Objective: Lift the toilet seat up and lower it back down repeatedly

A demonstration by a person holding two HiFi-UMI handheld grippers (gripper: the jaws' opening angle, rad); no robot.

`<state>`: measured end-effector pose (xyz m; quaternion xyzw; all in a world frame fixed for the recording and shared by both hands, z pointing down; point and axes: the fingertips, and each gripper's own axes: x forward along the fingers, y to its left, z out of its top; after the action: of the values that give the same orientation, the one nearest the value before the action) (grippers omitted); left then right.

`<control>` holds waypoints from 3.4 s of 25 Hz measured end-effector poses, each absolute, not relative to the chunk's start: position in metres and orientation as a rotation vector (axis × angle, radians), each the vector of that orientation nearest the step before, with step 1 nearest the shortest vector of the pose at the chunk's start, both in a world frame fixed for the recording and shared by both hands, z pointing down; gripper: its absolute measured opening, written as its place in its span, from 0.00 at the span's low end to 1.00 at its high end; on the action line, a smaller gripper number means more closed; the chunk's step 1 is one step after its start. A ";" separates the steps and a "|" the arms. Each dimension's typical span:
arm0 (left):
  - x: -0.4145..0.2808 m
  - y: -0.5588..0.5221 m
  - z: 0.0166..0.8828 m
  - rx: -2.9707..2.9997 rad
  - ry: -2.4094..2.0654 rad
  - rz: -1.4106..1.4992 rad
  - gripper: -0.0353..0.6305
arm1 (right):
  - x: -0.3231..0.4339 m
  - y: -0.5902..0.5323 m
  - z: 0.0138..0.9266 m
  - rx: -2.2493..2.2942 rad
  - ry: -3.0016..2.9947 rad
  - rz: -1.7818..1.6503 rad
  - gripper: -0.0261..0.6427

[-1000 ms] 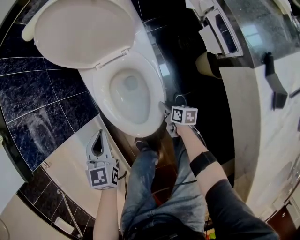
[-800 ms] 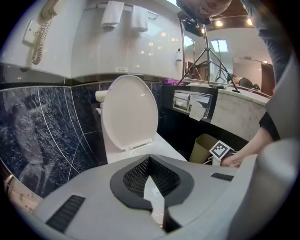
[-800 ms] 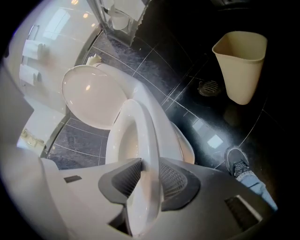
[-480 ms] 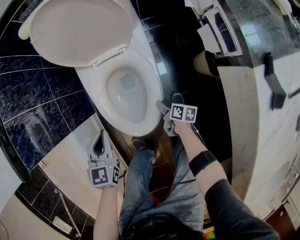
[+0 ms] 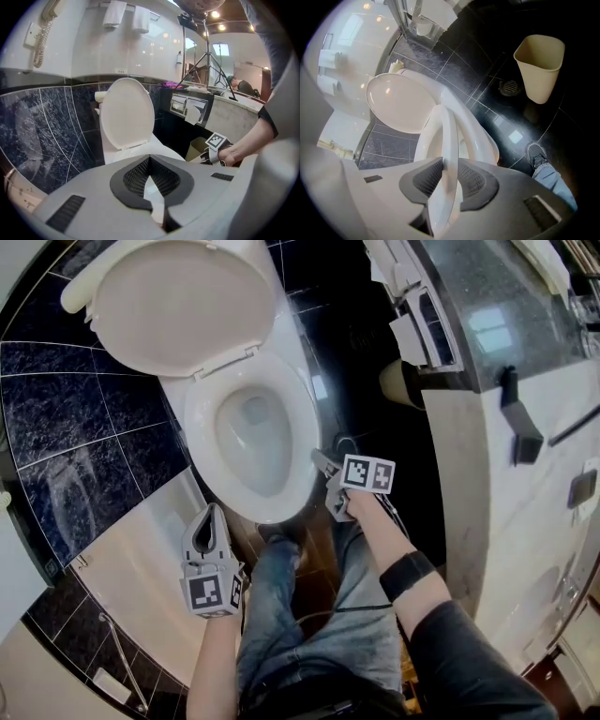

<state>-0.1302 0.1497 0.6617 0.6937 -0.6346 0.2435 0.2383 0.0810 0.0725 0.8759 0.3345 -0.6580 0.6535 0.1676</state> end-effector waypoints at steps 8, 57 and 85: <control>-0.110 0.209 0.635 1.792 -1.641 0.703 0.05 | 0.075 0.048 0.800 0.902 -1.845 1.834 0.22; -0.212 -0.097 0.531 1.744 -2.029 0.482 0.05 | 0.018 -0.081 0.576 0.608 -2.311 1.060 0.05; -0.198 -0.074 0.483 1.815 -1.981 0.598 0.05 | 0.016 -0.093 0.510 0.638 -2.396 0.916 0.05</control>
<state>-0.1978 -0.0739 0.4832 0.6471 -0.7061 0.2130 0.1933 0.0161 -0.0934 0.5098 0.2340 -0.8784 0.3360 0.2465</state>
